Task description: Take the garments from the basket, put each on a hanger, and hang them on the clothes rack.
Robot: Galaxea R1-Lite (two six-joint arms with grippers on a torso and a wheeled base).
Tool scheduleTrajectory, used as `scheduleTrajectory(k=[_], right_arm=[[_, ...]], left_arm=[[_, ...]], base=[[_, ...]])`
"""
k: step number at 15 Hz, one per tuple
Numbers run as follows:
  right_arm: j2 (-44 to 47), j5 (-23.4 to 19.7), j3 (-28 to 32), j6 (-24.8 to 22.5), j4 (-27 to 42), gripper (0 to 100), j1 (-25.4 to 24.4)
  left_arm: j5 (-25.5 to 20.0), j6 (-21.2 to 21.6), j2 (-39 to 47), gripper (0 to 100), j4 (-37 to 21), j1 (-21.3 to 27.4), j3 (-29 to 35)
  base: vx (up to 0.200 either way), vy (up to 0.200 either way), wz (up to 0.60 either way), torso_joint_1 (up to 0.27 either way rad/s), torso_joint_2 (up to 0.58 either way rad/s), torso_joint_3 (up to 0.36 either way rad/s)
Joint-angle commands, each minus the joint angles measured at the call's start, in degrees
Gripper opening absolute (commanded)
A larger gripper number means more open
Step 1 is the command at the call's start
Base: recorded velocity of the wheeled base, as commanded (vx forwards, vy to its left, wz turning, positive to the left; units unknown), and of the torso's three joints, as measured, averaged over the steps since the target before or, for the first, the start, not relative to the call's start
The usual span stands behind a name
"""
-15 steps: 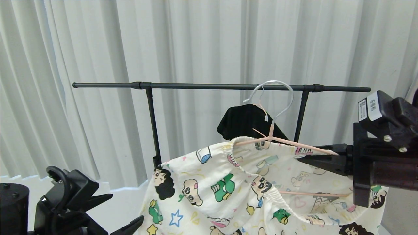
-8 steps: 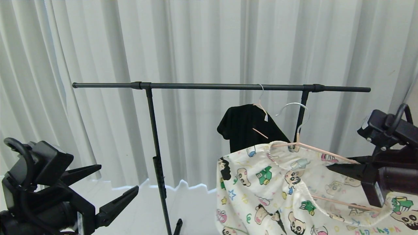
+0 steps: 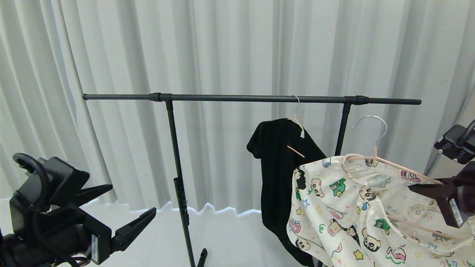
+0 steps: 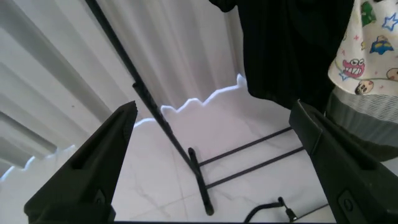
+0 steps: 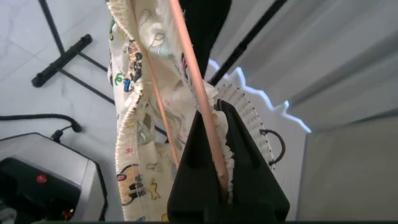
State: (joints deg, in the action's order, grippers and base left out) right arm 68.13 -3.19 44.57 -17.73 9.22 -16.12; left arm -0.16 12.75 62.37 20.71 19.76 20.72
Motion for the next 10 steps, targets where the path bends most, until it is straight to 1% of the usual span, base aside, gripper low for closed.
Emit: scheduleTrajectory(k=[1, 5, 7, 9, 10], right_arm=[[-0.02, 0.21, -0.36, -0.03, 0.01, 0, 1.88], [0.33, 1.44, -1.24, -0.12, 0.01, 0, 4.16], [0.86, 2.49, -1.24, -0.03, 0.01, 0, 5.57], [1.3, 2.67, -1.33, -0.03, 0.01, 0, 7.24], [1.74, 3.19, -1.33, 0.06, 0.01, 0, 8.21]], left_arm=[[-0.02, -0.01, 0.47, 100, 0.03, 0.01, 0.19], [0.07, -0.01, 0.74, 100, 0.03, 0.01, 0.37], [0.07, -0.01, 1.27, 100, 0.03, 0.01, 0.37], [0.16, 0.17, 1.44, 100, 0.03, 0.01, 0.28], [0.42, 0.87, 1.44, 100, 0.03, 0.01, 0.11]], base=[[0.0, -0.2, 0.0, -0.002, 0.0, 0.002], [0.0, -0.2, 0.0, 0.004, 0.0, 0.004], [0.0, 0.0, 0.0, 0.0, 0.0, 0.0], [0.0, 0.0, 0.0, 0.0, 0.0, 0.0], [0.0, 0.0, 0.0, 0.0, 0.0, 0.0]])
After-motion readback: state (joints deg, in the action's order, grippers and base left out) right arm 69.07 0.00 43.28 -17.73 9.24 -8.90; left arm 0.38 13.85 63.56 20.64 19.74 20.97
